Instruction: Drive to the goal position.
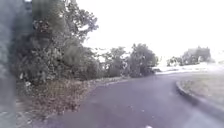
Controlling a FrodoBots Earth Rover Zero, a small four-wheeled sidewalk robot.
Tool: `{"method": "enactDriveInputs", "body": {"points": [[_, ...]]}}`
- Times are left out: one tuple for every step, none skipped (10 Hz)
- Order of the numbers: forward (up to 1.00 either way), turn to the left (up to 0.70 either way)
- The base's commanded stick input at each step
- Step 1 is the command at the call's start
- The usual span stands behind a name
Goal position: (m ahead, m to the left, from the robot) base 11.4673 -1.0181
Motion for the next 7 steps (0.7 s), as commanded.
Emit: {"method": "enactDriveInputs", "body": {"points": [[1.00, -0.15], [1.00, -0.10], [1.00, -0.33], [1.00, -0.40], [1.00, -0.40], [1.00, -0.40], [1.00, -0.40]]}}
